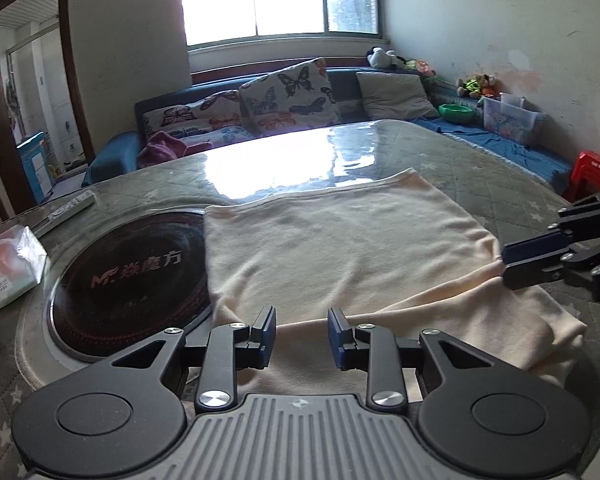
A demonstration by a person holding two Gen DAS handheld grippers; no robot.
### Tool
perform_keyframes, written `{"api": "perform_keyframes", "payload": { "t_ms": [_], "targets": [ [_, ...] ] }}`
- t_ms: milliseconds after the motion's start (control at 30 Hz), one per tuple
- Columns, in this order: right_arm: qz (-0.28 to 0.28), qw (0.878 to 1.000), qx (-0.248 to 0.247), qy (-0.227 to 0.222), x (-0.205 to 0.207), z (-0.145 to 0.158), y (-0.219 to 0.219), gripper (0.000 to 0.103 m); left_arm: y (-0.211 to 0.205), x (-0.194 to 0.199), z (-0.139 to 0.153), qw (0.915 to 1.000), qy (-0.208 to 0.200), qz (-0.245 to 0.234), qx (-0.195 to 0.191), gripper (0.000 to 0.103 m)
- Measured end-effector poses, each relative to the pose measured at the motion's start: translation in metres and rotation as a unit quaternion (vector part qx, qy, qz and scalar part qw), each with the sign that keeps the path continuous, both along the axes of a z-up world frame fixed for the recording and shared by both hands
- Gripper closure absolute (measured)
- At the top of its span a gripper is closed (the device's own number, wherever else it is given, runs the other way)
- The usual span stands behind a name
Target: Fold clothes
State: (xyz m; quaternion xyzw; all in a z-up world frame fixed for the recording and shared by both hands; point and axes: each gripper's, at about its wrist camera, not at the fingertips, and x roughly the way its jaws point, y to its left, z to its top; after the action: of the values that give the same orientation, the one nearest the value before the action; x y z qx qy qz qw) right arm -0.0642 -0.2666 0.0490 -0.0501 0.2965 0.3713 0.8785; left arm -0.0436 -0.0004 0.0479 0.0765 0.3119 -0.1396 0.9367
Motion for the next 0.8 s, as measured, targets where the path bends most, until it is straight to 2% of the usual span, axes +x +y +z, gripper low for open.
{"api": "perform_keyframes", "payload": {
  "t_ms": [100,133,200,800],
  "targets": [
    [0.014,1.0,-0.007,0.0,-0.001,-0.002,0.007,0.07,-0.005,-0.004,0.001,0.9999,0.003,-0.012,-0.006,0.071],
    [0.014,1.0,-0.009,0.0,-0.002,-0.003,0.008,0.069,-0.007,-0.005,0.001,0.9998,0.004,-0.016,-0.007,0.067],
    [0.023,1.0,-0.011,0.003,-0.003,-0.005,0.011,0.069,-0.009,-0.008,0.001,0.9998,0.006,-0.021,-0.005,0.063],
    [0.039,0.999,-0.032,0.014,-0.003,-0.015,0.013,0.067,0.006,-0.037,0.004,0.999,0.026,-0.033,0.013,0.062]
  ]
}}
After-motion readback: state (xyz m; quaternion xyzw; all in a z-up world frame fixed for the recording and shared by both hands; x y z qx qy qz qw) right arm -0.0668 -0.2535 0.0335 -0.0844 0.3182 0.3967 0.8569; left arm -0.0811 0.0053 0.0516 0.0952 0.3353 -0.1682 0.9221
